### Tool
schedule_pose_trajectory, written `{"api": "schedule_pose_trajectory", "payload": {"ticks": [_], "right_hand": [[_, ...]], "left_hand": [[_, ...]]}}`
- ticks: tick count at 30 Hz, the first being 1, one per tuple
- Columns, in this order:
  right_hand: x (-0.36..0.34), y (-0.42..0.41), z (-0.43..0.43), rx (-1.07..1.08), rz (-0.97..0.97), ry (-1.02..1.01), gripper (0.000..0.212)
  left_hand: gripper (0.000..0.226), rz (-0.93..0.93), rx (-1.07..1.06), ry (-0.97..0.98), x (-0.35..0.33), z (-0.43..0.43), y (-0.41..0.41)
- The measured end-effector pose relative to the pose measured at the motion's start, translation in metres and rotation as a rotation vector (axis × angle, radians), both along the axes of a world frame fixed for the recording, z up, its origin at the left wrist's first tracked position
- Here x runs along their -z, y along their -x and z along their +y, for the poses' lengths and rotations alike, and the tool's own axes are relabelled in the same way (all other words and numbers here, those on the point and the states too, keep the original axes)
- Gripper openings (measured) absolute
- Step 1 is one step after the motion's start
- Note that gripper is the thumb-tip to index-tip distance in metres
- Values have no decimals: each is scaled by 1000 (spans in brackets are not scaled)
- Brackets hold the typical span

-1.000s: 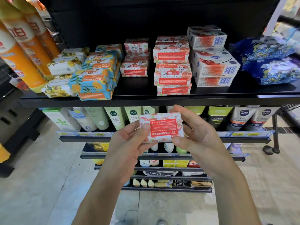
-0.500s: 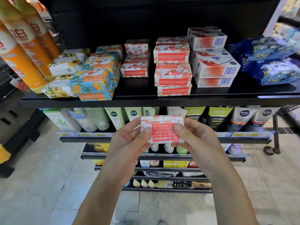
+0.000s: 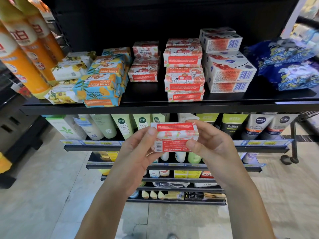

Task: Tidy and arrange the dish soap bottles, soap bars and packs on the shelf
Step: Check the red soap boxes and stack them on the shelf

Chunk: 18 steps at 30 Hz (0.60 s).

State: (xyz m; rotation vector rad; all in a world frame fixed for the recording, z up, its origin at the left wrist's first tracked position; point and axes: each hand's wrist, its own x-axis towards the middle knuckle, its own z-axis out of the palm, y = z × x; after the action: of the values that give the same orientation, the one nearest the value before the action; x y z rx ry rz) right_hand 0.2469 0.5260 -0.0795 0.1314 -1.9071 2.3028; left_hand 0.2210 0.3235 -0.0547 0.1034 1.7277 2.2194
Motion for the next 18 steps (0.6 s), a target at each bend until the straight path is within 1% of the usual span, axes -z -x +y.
{"api": "schedule_pose_trajectory", "payload": {"ticks": [3, 7, 12, 14, 15, 18], "right_hand": [[1, 1, 1, -5, 39, -26, 47], [4, 2, 2, -26, 57, -12, 49], [2, 3, 2, -72, 22, -8, 55], [2, 4, 2, -60, -34, -13, 58], [2, 4, 2, -47, -78, -14, 61], [3, 5, 0, -11, -188, 3, 84]], "left_hand": [[53, -48, 1, -34, 1, 0, 1], [58, -45, -6, -47, 4, 0, 3], [54, -57, -44, -92, 6, -1, 5], [51, -50, -55, -83, 6, -1, 6], [50, -49, -62, -82, 6, -1, 6], [48, -48, -72, -97, 6, 0, 6]]}}
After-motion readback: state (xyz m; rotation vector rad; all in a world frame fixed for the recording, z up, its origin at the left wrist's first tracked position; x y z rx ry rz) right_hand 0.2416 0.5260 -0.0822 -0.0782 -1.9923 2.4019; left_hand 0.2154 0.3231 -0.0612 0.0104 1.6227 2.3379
